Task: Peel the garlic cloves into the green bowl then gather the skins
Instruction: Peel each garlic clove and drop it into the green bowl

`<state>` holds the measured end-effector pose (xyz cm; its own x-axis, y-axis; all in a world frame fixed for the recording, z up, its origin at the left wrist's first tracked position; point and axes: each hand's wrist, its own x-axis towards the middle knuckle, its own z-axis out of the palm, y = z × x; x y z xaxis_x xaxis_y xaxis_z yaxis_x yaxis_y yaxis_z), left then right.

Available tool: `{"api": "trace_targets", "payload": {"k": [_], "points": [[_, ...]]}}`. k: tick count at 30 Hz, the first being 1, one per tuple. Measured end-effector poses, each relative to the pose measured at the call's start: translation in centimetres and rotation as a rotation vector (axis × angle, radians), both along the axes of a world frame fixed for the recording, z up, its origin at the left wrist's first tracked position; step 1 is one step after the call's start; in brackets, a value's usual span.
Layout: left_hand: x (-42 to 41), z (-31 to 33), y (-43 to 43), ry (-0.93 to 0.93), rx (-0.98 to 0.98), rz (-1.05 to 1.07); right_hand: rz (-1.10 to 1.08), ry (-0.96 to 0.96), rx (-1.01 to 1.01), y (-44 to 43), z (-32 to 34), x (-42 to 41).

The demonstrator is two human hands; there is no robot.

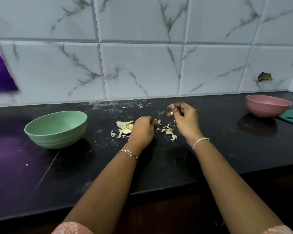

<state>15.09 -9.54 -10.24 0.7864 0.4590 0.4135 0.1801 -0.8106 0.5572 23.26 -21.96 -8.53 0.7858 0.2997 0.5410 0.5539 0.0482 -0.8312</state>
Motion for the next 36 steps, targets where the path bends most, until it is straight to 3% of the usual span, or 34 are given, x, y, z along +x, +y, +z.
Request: {"api": "trace_targets", "payload": {"k": [3, 6, 9, 12, 17, 23, 24, 28, 30, 34, 36], "points": [[-0.3, -0.1, 0.1, 0.045, 0.108, -0.074, 0.045, 0.036, -0.092, 0.0, -0.5, 0.1], [-1.0, 0.0, -0.1, -0.003, 0.094, -0.054, 0.077, 0.079, -0.165, 0.1, -0.7, 0.2], [-1.5, 0.0, -0.1, -0.058, 0.067, -0.014, 0.137, 0.178, -0.094, -0.3, -0.4, -0.5], [-2.3, 0.3, 0.2, -0.163, -0.014, 0.033, 0.247, 0.223, -0.113, -1.0, 0.6, -1.6], [-4.4, 0.8, 3.0, -0.208, -0.329, 0.086, 0.38, 0.216, -0.374, -0.8, 3.7, -3.3], [-7.5, 0.2, 6.2, -0.19, -0.435, 0.103, 0.444, 0.231, -0.293, 1.0, 8.6, -5.2], [-7.7, 0.0, 6.3, -0.201, -0.442, 0.111, 0.429, 0.199, -0.361, 1.5, 8.1, -5.5], [-7.6, -0.1, 5.6, -0.177, -0.39, 0.101, 0.226, -0.089, -1.01, 3.0, 2.6, -7.0], [-7.6, 0.0, 5.6, -0.171, -0.371, 0.086, 0.215, -0.118, -1.006, 3.4, 2.7, -7.1], [-7.6, 0.0, 5.8, -0.187, -0.438, 0.082, 0.223, -0.084, -0.766, 3.1, 5.4, -7.0], [-7.6, -0.1, 5.6, -0.18, -0.436, 0.07, 0.157, -0.198, -0.888, 3.2, 4.3, -6.7]]}}
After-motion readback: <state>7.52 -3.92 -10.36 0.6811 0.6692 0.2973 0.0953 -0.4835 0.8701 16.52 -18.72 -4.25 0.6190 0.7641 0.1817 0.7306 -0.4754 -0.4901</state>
